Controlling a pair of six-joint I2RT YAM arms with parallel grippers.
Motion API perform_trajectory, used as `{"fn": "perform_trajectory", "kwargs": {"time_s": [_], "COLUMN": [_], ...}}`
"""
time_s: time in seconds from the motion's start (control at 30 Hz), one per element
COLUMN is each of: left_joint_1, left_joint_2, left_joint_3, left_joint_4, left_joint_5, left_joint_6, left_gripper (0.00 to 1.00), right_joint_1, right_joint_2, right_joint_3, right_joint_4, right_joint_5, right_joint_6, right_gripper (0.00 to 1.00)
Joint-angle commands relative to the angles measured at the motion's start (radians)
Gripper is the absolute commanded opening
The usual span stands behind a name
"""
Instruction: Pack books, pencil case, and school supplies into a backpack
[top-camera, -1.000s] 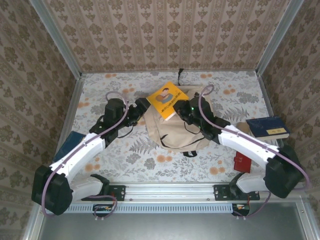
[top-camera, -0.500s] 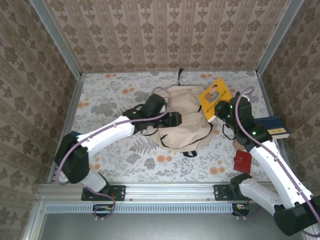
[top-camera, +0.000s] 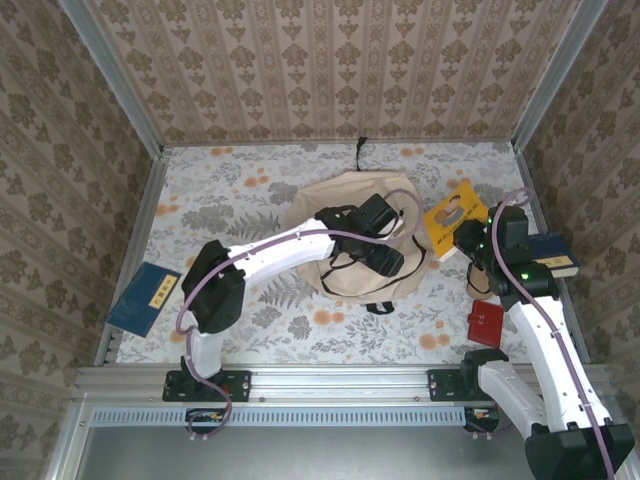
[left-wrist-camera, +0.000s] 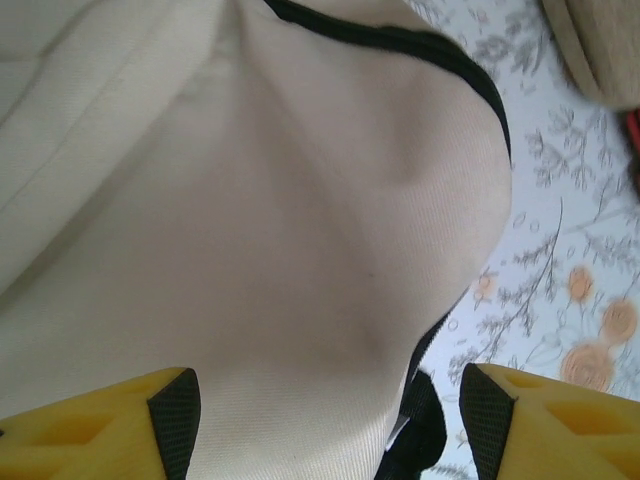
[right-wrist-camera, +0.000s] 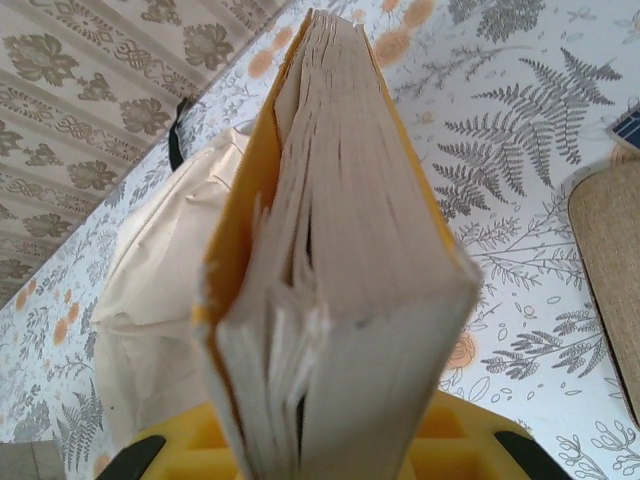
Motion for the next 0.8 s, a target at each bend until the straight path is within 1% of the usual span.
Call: {"fn": "perform_trajectory", "kwargs": {"time_s": [0.0,0.17,0.3,0.37,0.5,0.53,0.6,0.77], "left_joint_1": [-0.013,-0.011,-0.012,-0.011,-0.002,0.003,0.01,0.026], "left_joint_2": [0.021,0.095,0.153,0.17,0.165,0.159,0.137,0.067], "left_joint_3": [0.051,0.131,0.166,0.181,0.186,0.186,0.177,0.132], "left_joint_4": [-0.08,-0.138,-0.149,-0.157,-0.149,-0.145,-0.124,-0.062], "left_joint_5": [0.044,0.065,0.11,0.119,0.093,0.093,0.104,0.133], "left_joint_6": [0.18,0.254,0.277,0.285,0.274,0.268,0.262,0.259], "left_gripper": [0.72,0.72,0.67,0.63,0.49,0.43,0.37,0.28], "right_joint_1": [-0.012,-0.022,-0.028,-0.029,-0.03,-0.031,-0.03,-0.033], "right_joint_2": [-0.026,-0.027,-0.028,-0.03,-0.029,-0.03,-0.031,-0.037], "right_joint_3": [-0.004,-0.013,-0.016,-0.018,-0.021,-0.022,-0.022,-0.024], "right_joint_4": [0.044,0.038,0.038,0.038,0.038,0.039,0.038,0.038], "right_joint_5": [-0.056,-0.062,-0.063,-0.065,-0.066,-0.066,-0.066,-0.062], "right_joint_6": [-0.019,-0.016,-0.013,-0.011,-0.008,-0.007,-0.007,-0.008], "right_gripper": [0.12,0.12,0.12,0.12,0.12,0.12,0.12,0.12]}}
